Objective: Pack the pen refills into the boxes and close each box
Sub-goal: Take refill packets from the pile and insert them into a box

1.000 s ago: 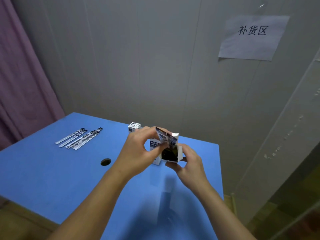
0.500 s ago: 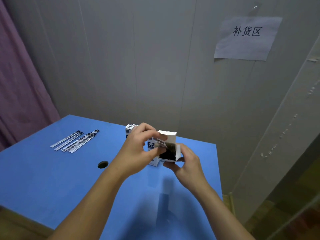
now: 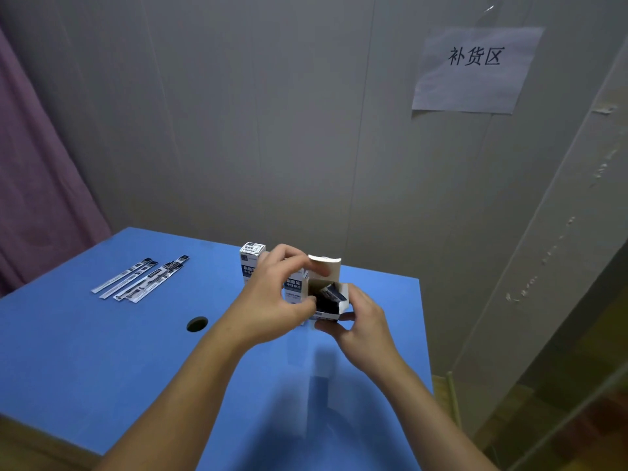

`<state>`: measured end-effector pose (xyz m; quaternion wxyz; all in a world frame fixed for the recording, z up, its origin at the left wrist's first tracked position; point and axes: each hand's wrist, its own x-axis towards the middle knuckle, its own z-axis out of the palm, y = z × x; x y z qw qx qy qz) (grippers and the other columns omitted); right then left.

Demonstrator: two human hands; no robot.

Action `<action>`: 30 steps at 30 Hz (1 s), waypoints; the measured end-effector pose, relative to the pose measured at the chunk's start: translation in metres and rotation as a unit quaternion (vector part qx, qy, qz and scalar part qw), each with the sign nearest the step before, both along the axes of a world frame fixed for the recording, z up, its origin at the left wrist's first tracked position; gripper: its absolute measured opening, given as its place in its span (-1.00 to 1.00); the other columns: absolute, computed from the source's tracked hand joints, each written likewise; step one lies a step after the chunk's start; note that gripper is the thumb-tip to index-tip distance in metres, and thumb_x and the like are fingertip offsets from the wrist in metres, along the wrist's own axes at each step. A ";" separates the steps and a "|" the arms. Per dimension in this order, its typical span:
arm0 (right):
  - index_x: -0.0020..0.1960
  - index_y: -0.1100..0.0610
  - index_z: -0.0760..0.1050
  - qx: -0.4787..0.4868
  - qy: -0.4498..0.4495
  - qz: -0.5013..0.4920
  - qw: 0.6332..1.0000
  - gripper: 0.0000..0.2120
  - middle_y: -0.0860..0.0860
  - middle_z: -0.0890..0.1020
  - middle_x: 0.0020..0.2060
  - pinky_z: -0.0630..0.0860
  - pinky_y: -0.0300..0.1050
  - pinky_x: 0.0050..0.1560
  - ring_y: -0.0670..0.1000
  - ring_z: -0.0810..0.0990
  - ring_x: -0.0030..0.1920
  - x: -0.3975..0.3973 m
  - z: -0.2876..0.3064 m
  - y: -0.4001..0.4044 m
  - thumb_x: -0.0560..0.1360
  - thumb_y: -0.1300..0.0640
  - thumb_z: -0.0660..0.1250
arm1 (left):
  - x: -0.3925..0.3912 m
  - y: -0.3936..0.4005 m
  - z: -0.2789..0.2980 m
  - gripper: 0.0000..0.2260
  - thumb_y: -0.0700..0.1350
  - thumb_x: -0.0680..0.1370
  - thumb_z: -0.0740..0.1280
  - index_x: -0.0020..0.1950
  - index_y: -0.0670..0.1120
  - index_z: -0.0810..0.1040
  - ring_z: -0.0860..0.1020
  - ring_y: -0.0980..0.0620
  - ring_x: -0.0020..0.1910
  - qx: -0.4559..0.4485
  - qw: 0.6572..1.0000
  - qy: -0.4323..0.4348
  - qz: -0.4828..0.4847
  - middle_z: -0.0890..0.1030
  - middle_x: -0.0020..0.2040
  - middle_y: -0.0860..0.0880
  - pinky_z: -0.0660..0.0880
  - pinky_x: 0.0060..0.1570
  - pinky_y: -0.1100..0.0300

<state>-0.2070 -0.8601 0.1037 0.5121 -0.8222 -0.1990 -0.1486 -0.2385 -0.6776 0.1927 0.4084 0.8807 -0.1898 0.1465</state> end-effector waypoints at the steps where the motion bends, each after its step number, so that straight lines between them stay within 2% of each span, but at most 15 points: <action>1: 0.15 -0.08 0.52 -0.005 0.000 0.000 1.000 -0.59 -0.19 0.61 0.00 0.60 -0.07 -0.01 -0.05 0.57 0.06 0.000 0.000 0.000 0.38 0.15 0.55 | -0.003 0.000 0.002 -0.68 -0.07 0.40 0.45 0.10 0.24 0.59 0.37 0.16 0.25 0.004 1.000 0.000 -0.014 0.44 0.12 0.21 0.32 0.09 0.39; 4: 0.13 -0.08 0.51 -0.013 0.003 -0.001 1.000 -0.60 -0.22 0.60 -0.01 0.59 -0.10 -0.01 -0.06 0.56 0.06 -0.001 0.000 -0.001 0.38 0.15 0.56 | -0.003 -0.004 0.003 -0.80 0.06 0.42 0.53 0.02 0.23 0.65 0.28 0.18 0.35 -0.006 1.000 0.000 -0.030 0.40 0.25 0.24 0.27 0.19 0.40; 6: 0.11 -0.08 0.51 -0.010 0.007 0.000 1.000 -0.61 -0.22 0.60 -0.02 0.59 -0.12 -0.01 -0.06 0.56 0.06 -0.001 0.000 -0.001 0.37 0.16 0.56 | 0.003 -0.005 -0.003 -0.93 0.06 0.47 0.50 -0.07 0.15 0.69 0.29 0.16 0.26 -0.001 1.000 -0.023 0.003 0.40 0.26 0.25 0.25 0.16 0.40; 8: 0.11 -0.08 0.52 -0.011 0.010 0.001 1.000 -0.60 -0.22 0.60 -0.02 0.59 -0.14 -0.01 -0.08 0.56 0.05 -0.002 0.000 0.000 0.37 0.17 0.56 | 0.009 -0.004 -0.009 -0.96 0.01 0.49 0.49 -0.07 0.14 0.69 0.28 0.11 0.22 0.029 0.998 -0.041 0.044 0.40 0.26 0.24 0.23 0.16 0.39; 10: 0.12 -0.08 0.53 -0.012 0.017 0.000 1.000 -0.59 -0.21 0.61 -0.01 0.58 -0.15 -0.02 -0.10 0.55 0.06 -0.002 0.001 0.000 0.36 0.18 0.56 | 0.011 -0.001 -0.010 -0.86 -0.05 0.47 0.51 -0.06 0.19 0.67 0.26 0.14 0.26 0.032 0.998 -0.026 0.050 0.40 0.26 0.25 0.23 0.18 0.38; 13: 0.15 -0.07 0.54 -0.011 0.024 0.001 1.000 -0.58 -0.18 0.61 0.00 0.58 -0.15 -0.02 -0.09 0.55 0.06 -0.001 0.002 -0.001 0.36 0.20 0.54 | 0.007 0.004 -0.003 -0.74 -0.08 0.44 0.50 0.03 0.23 0.61 0.28 0.22 0.33 0.016 1.000 -0.015 0.010 0.42 0.27 0.27 0.28 0.16 0.38; 16: 0.16 -0.08 0.54 -0.011 0.025 0.002 1.000 -0.57 -0.19 0.61 0.00 0.58 -0.20 -0.03 -0.11 0.56 0.05 -0.002 0.002 0.000 0.36 0.21 0.54 | 0.008 0.004 -0.003 -0.86 -0.03 0.47 0.48 -0.04 0.20 0.64 0.33 0.20 0.32 -0.012 1.000 -0.023 0.002 0.46 0.24 0.26 0.31 0.14 0.36; 18: 0.14 -0.09 0.54 -0.009 0.025 0.005 1.000 -0.58 -0.21 0.61 -0.01 0.57 -0.24 -0.04 -0.11 0.56 0.04 -0.003 0.002 0.002 0.36 0.22 0.54 | 0.012 0.002 -0.009 -0.94 -0.01 0.49 0.48 -0.12 0.17 0.67 0.33 0.20 0.29 0.008 0.999 -0.046 0.022 0.48 0.21 0.27 0.28 0.16 0.38; 22: 0.11 -0.14 0.52 -0.014 0.045 0.006 0.999 -0.56 -0.23 0.60 -0.02 0.58 -0.23 -0.05 -0.13 0.56 0.05 0.001 -0.003 0.000 0.35 0.24 0.53 | 0.017 0.001 -0.018 -0.91 -0.03 0.49 0.49 -0.06 0.17 0.67 0.36 0.20 0.27 0.001 0.999 -0.036 0.027 0.50 0.19 0.24 0.30 0.11 0.41; 25: 0.11 -0.04 0.55 -0.015 0.088 -0.028 0.996 -0.60 -0.17 0.62 -0.04 0.62 -0.12 -0.07 -0.12 0.58 0.01 0.014 -0.012 -0.009 0.35 0.24 0.53 | 0.014 0.011 -0.023 -0.86 -0.05 0.51 0.48 0.00 0.19 0.66 0.40 0.20 0.27 -0.033 0.998 -0.028 0.038 0.52 0.18 0.23 0.39 0.05 0.36; 28: 0.06 0.02 0.53 -0.034 0.131 -0.079 0.988 -0.68 -0.15 0.63 -0.06 0.48 -0.31 -0.15 -0.16 0.56 -0.06 0.032 -0.019 -0.025 0.38 0.16 0.56 | 0.011 0.028 -0.038 -0.82 -0.09 0.52 0.47 0.03 0.19 0.66 0.46 0.16 0.21 -0.048 0.997 -0.007 0.066 0.55 0.15 0.23 0.43 0.02 0.29; 30: 0.06 0.05 0.50 -0.045 0.165 -0.108 0.979 -0.67 -0.10 0.62 -0.04 0.43 -0.29 -0.16 -0.07 0.56 -0.06 0.046 -0.025 -0.037 0.38 0.13 0.56 | 0.008 0.043 -0.053 -0.80 -0.11 0.52 0.46 0.03 0.19 0.64 0.49 0.15 0.13 -0.037 0.994 0.020 0.099 0.55 0.13 0.22 0.44 0.00 0.26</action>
